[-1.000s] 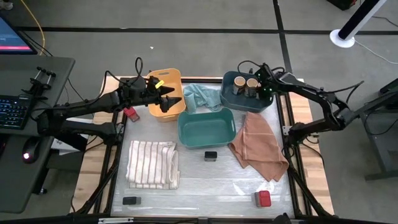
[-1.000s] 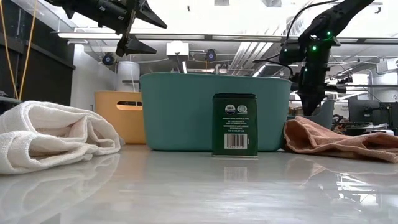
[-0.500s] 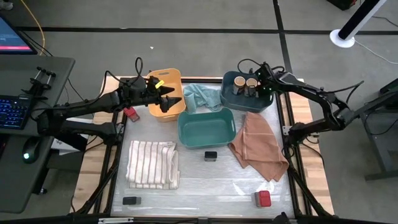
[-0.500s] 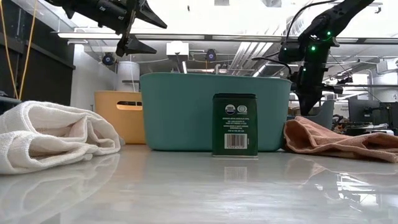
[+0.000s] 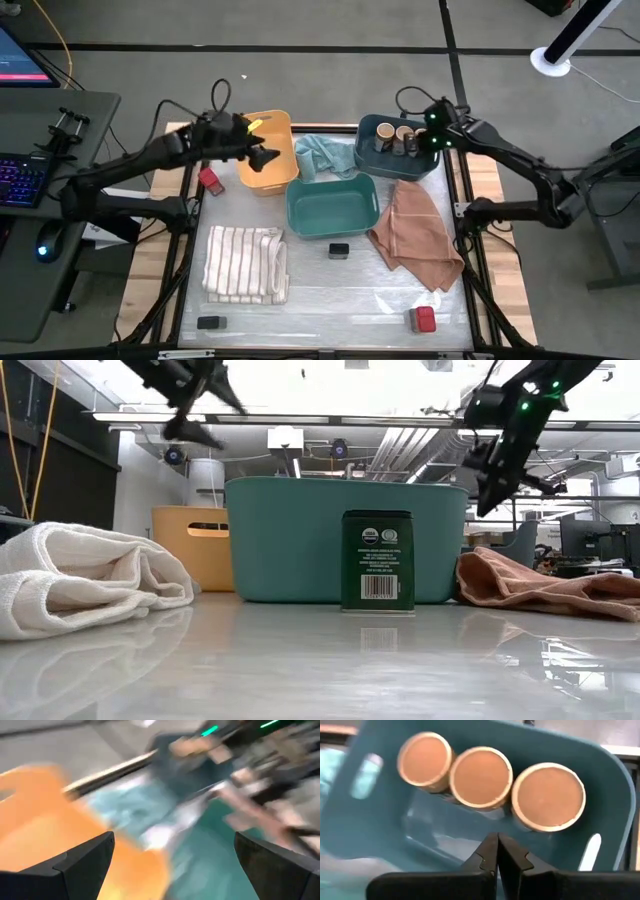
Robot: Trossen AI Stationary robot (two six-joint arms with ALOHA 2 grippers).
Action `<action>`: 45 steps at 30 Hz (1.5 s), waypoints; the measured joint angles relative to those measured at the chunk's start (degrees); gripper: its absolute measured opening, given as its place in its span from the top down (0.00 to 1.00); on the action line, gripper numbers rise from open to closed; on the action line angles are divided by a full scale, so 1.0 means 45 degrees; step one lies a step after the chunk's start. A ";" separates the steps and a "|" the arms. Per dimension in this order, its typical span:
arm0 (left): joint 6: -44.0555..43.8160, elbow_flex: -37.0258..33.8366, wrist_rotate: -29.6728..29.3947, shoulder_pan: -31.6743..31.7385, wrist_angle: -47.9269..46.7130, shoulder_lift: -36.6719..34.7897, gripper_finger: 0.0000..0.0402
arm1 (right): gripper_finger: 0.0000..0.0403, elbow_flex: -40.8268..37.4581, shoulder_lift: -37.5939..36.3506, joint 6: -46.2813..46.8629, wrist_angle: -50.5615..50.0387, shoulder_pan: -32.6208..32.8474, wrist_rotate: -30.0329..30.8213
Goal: Sort spices by type
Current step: Put the top red seasoning can into the yellow bin
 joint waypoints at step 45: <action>-1.6206 -0.3681 -0.8415 -0.1257 -0.9819 -0.0315 0.15 | 1.00 0.0000 -0.0584 0.0521 0.2159 0.0000 -0.3098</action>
